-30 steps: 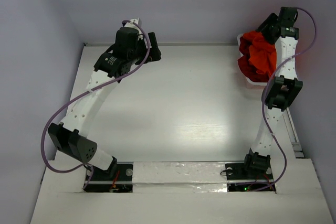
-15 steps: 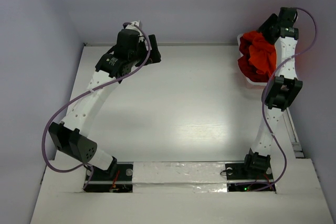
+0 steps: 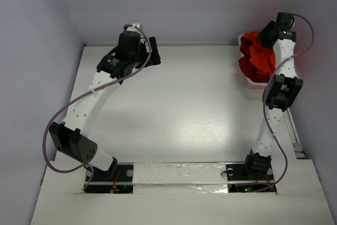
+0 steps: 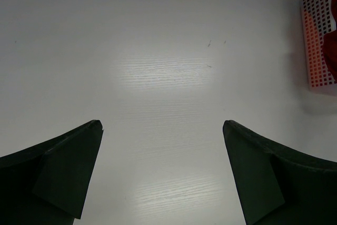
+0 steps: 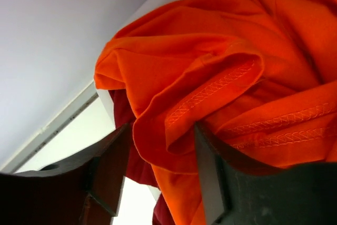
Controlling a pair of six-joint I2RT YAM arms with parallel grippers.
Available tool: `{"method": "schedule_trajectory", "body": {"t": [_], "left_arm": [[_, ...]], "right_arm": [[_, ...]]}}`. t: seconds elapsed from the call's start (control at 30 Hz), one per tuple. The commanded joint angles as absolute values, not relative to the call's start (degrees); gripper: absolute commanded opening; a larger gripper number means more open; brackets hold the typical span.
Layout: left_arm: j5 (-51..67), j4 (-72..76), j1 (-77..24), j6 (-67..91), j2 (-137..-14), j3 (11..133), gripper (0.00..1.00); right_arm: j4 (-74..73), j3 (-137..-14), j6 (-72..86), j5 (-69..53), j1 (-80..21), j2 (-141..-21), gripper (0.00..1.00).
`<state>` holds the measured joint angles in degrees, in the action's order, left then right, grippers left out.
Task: Fold and stack the t-shirts
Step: Grab crumpled tshirt from bin with the right arm
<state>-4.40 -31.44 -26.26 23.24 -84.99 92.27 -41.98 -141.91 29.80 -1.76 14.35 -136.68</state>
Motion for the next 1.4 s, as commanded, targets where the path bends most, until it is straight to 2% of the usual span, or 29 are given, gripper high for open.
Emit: {"method": "schedule_trajectory", "body": {"t": [0.0, 0.17, 0.53, 0.57, 0.63, 0.67, 0.8, 0.87, 0.97, 1.13, 1.2, 1.3, 1.37], "left_arm": [[-5.71, -31.2, -26.46, 22.15, -82.97, 92.02, 0.99], [-5.36, -31.2, -26.46, 22.24, -83.32, 92.28, 0.99], [-5.71, -31.38, -26.46, 22.06, -83.67, 92.46, 0.99], [-5.71, -31.38, -26.46, 22.06, -83.67, 92.37, 0.99], [-5.8, -31.29, -26.46, 22.06, -83.76, 92.46, 0.99], [-5.71, -31.29, -26.46, 21.97, -83.85, 92.63, 0.99], [-5.8, -31.55, -26.46, 21.8, -84.29, 92.99, 0.99], [-5.89, -31.64, -26.46, 21.71, -84.2, 92.99, 0.99], [-5.98, -31.82, -26.46, 21.53, -84.29, 93.34, 0.99], [-6.07, -32.17, -26.46, 21.36, -84.73, 93.96, 0.99], [-6.06, -32.17, -26.46, 21.36, -84.73, 93.87, 0.99], [-5.8, -31.99, -26.46, 21.53, -84.73, 93.43, 0.99], [-5.63, -31.64, -26.46, 21.62, -84.46, 92.82, 0.99]], "right_arm": [[-38.76, -142.38, 30.32, -1.84, 14.85, -136.85, 0.53], [-38.67, -143.87, 30.41, -2.11, 15.38, -137.37, 0.44], [-39.02, -143.52, 30.06, -2.46, 15.38, -138.25, 0.4], [-39.02, -143.53, 30.06, -2.63, 15.38, -138.34, 0.4], [-39.02, -143.53, 29.97, -3.16, 15.38, -138.51, 0.47], [-39.02, -143.53, 29.88, -3.08, 15.38, -138.6, 0.54], [-39.29, -143.52, 29.71, -2.99, 15.38, -138.87, 0.54], [-39.29, -143.26, 29.62, -2.73, 15.38, -138.96, 0.51], [-39.73, -143.0, 29.44, -1.93, 15.38, -138.96, 0.3], [-39.29, -143.09, 29.44, -1.67, 15.38, -138.43, 0.21], [-39.29, -143.26, 29.53, -1.67, 15.38, -138.17, 0.15], [-39.72, -143.09, 29.53, -2.02, 15.38, -137.29, 0.0], [-39.99, -142.65, 28.75, -3.94, 15.38, -135.71, 0.0]]}}
